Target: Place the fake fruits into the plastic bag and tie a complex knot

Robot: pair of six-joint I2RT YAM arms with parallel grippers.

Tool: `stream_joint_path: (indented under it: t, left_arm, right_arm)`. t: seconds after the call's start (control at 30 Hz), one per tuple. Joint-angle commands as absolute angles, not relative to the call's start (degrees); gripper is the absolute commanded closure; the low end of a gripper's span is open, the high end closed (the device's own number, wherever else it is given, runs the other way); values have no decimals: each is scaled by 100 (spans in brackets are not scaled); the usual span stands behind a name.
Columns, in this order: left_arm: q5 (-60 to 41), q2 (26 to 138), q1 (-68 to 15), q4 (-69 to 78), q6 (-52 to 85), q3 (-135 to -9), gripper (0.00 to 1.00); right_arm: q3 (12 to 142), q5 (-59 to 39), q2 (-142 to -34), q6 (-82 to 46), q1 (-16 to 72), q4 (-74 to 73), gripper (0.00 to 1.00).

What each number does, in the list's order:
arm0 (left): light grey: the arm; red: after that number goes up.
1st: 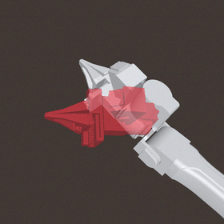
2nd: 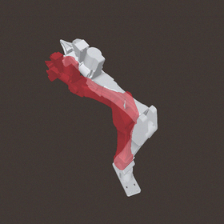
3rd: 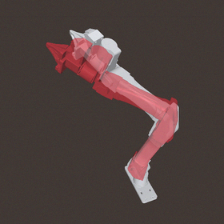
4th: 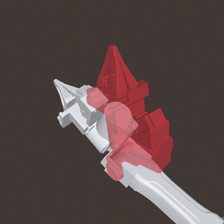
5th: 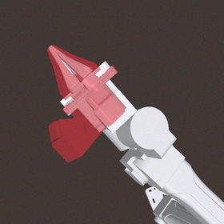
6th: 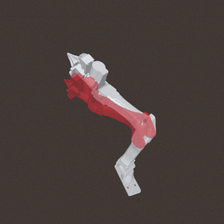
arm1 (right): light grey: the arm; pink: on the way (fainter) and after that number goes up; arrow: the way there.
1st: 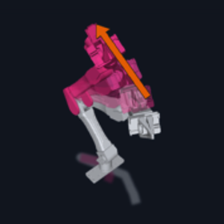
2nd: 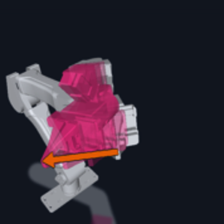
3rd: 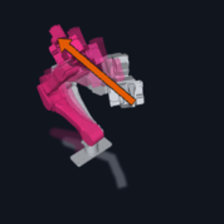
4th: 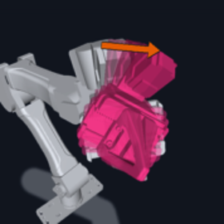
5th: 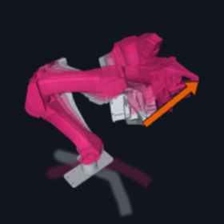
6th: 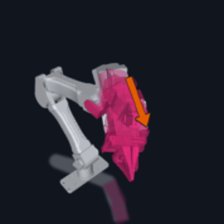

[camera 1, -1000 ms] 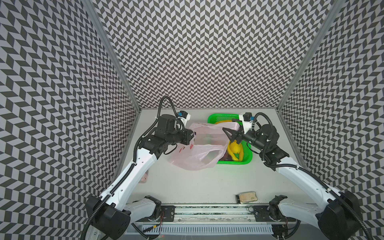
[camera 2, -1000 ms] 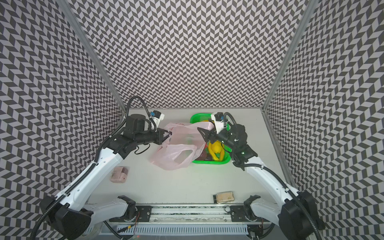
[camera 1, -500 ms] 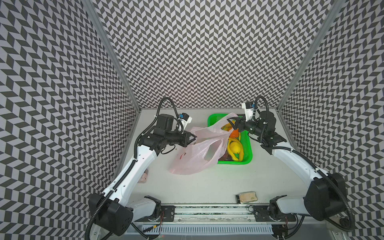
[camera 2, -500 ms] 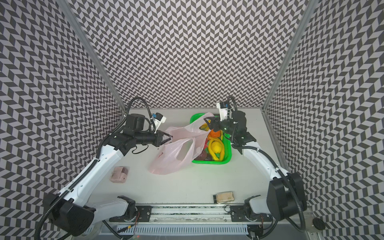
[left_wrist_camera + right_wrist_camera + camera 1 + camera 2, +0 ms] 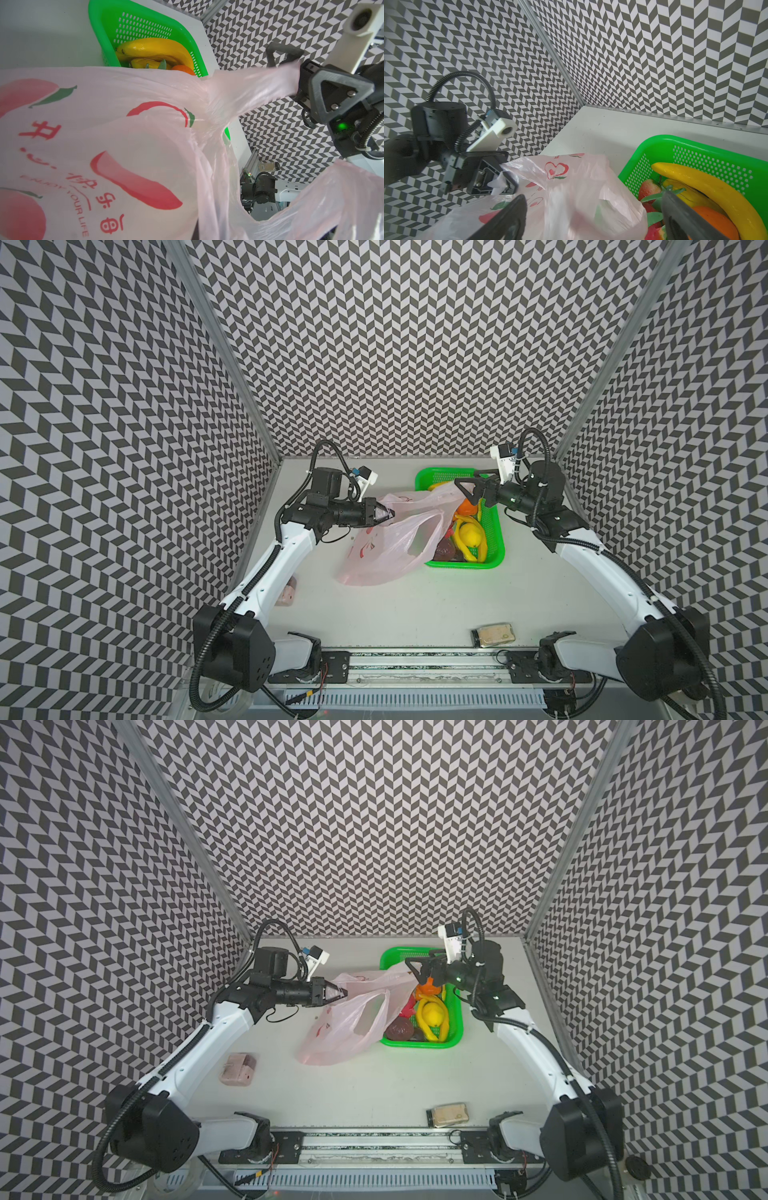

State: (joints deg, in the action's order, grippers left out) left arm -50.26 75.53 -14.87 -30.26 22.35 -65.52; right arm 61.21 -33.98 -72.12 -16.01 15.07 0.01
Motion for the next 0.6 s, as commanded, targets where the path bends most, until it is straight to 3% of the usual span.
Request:
stream_joint_path:
  t: [0.0, 0.23, 0.57]
  left_arm:
    - [-5234, 7476, -1442, -2487, 2603, -6507, 100]
    - [-5165, 7358, -1325, -2094, 3028, -6435, 100]
    - [-5160, 6877, -533, -1535, 3662, -5981, 100]
  right_arm:
    - [6382, -3446, -6922, -1642, 1456, 254, 1]
    - [6636, -3200, -6780, -1689, 1132, 1097, 1]
    - [6522, -2206, -7144, -1574, 1019, 2061, 1]
